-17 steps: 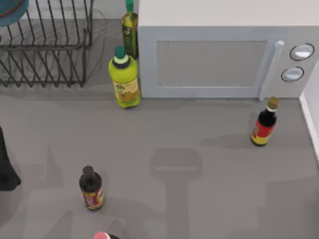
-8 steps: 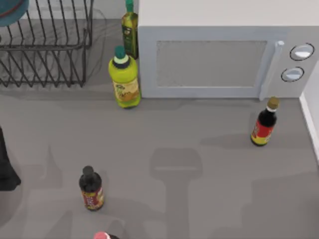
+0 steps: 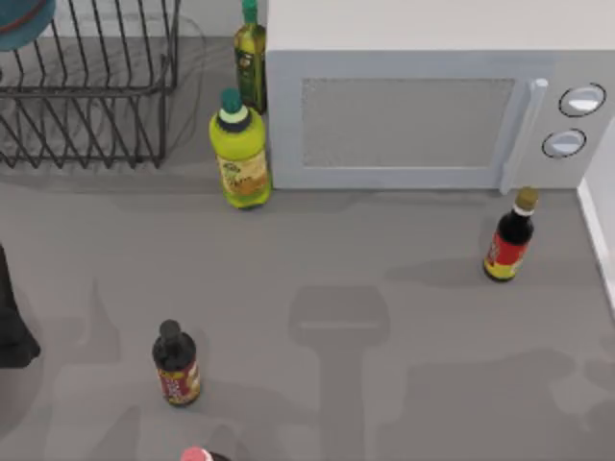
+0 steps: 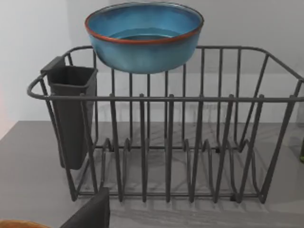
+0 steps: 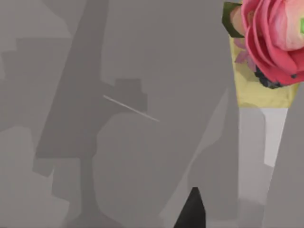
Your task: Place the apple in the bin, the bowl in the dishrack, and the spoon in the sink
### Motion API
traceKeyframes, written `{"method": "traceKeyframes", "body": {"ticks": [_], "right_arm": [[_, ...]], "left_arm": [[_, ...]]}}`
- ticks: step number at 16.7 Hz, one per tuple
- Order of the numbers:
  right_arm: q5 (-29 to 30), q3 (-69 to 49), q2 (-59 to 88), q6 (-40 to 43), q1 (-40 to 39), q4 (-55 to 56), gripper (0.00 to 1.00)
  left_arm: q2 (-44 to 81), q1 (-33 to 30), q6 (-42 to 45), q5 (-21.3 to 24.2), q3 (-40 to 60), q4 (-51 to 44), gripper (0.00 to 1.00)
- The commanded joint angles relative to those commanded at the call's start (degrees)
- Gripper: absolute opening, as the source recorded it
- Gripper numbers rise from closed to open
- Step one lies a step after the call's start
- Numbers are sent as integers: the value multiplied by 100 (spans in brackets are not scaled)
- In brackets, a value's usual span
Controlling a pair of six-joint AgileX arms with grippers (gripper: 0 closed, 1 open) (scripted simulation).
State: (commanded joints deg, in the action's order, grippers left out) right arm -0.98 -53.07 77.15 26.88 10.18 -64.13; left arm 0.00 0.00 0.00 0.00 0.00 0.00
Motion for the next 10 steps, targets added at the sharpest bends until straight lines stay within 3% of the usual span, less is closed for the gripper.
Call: {"method": "traceKeyframes", "body": {"ticks": [6, 10], "right_arm": [[-2, -63, 63, -10, -8, -32, 0], [4, -908, 851, -8, -10, -395, 0]], "left_arm": [[0, 0, 0, 0, 0, 0, 100], [0, 0, 0, 0, 0, 0, 100]]}}
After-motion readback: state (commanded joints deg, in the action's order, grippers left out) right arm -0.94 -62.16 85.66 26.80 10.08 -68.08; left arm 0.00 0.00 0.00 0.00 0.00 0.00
